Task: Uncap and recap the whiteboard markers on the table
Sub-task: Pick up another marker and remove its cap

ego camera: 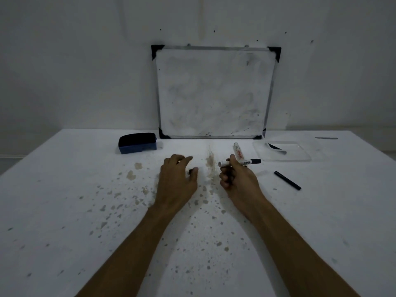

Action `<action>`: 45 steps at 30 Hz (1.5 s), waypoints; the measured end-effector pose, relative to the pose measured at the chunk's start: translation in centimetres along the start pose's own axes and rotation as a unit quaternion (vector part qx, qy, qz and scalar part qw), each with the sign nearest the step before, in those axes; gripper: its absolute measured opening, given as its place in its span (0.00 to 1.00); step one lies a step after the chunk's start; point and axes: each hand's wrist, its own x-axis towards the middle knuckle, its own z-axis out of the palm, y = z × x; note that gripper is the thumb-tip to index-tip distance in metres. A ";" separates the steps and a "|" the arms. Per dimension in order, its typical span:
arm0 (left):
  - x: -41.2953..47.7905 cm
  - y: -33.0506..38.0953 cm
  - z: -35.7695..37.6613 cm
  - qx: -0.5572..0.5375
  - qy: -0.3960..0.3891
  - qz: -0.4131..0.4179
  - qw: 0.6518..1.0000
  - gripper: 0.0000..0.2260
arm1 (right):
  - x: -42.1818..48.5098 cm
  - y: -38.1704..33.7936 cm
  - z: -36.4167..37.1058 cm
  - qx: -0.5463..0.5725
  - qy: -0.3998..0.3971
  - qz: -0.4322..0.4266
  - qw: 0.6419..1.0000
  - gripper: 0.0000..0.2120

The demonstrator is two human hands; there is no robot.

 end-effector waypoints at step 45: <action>0.1 2.9 -2.8 -0.549 -0.399 -0.260 0.686 0.15 | -0.3 -2.1 -1.9 -0.254 0.107 -0.090 0.957 0.20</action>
